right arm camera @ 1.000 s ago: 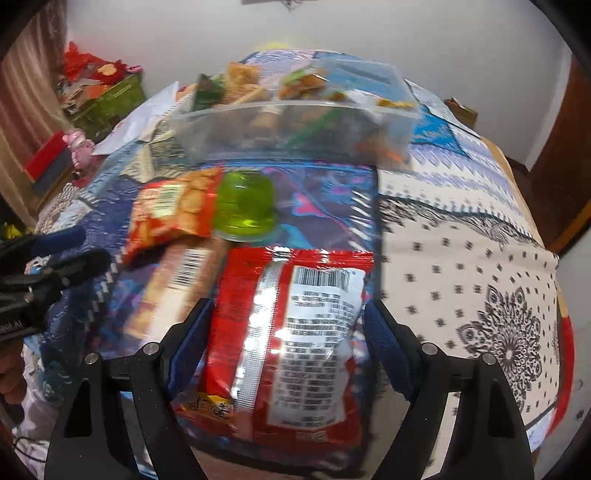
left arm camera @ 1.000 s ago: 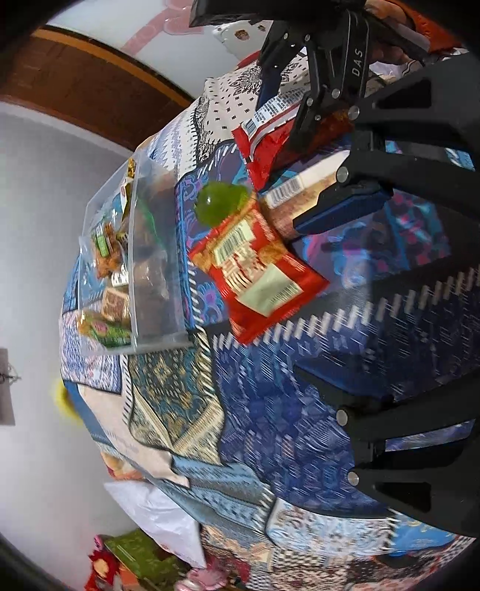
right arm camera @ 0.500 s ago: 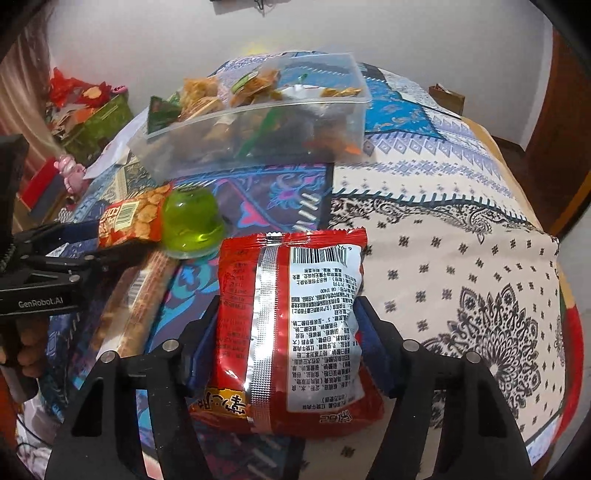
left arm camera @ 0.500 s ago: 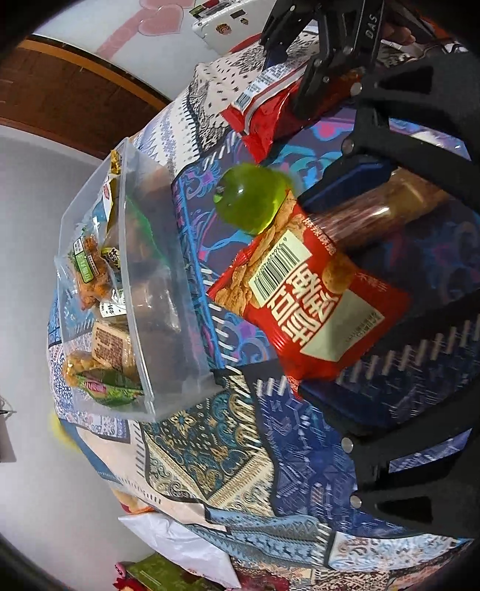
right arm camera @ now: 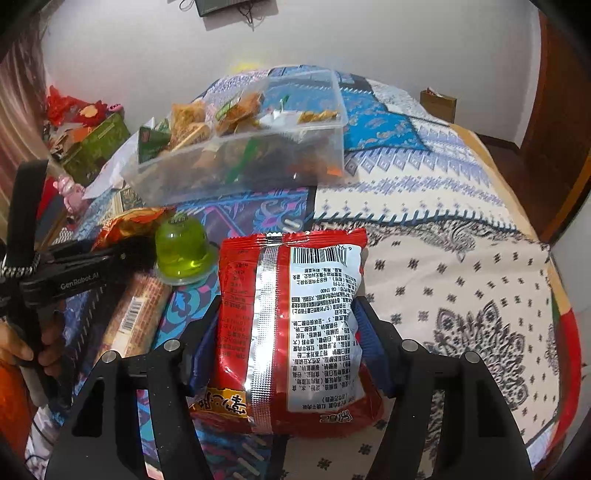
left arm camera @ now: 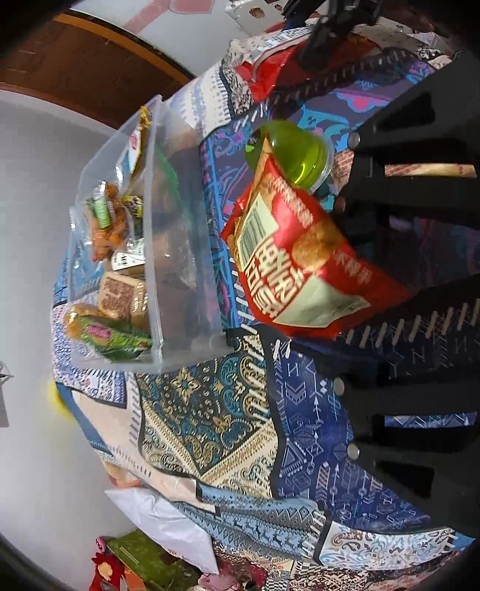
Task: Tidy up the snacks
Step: 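Grasp a red snack bag with the left gripper while the right grasps a red-and-silver bag, then lower both red bags into the clear box and open both grippers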
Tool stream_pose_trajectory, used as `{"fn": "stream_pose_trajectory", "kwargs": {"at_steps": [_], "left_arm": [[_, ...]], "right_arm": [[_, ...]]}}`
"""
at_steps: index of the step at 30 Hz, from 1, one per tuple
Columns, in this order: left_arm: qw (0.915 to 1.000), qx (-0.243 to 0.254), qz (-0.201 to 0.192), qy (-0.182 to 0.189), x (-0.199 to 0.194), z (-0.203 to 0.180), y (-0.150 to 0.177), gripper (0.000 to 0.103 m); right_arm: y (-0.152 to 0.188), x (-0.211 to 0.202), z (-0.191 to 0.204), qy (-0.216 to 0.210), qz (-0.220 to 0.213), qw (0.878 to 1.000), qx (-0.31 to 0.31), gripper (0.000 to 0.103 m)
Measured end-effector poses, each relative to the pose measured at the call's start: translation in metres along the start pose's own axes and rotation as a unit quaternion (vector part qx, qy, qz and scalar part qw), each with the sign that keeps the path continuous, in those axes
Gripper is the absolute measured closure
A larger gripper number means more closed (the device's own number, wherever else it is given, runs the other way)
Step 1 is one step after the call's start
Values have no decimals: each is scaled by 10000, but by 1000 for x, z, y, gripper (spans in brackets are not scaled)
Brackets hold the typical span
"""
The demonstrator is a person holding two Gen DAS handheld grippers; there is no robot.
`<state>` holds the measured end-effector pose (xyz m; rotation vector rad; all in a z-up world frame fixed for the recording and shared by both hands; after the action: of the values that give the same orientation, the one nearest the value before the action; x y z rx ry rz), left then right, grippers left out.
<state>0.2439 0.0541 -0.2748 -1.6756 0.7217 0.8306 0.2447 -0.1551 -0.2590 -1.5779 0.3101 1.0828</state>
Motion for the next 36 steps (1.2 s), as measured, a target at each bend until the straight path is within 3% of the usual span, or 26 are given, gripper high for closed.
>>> {"fn": "stream_pose_trajectory", "kwargs": {"at_steps": [3, 10, 19, 29, 36], "left_arm": [[9999, -20, -148, 44, -12, 1, -2, 71], [9989, -99, -435, 166, -41, 0, -13, 71], [9948, -202, -930, 373, -74, -11, -53, 71], [9902, -331, -1256, 519, -83, -23, -104, 71], [9892, -382, -1315, 518, -69, -32, -133, 71]], "right_arm": [[-8, -7, -2, 12, -120, 9999, 33, 39], [-29, -22, -6, 73, -398, 9992, 37, 39], [-71, -33, -9, 173, -825, 9964, -49, 39], [-128, -29, -13, 190, -1194, 9926, -111, 39], [-156, -17, -12, 195, -1323, 9909, -163, 39]]}}
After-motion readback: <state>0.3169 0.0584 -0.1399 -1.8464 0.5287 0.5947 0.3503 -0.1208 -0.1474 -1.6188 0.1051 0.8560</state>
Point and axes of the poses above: each gripper's, at about its wrist camera, not at the fingertips, and x roughly the way its jaws point, z to its left, y to its underside, the point moved 8 cm from there along x, roughly the way its jaws point, and after that the axes turned 8 degrees about -x, right-handed, at the moved point
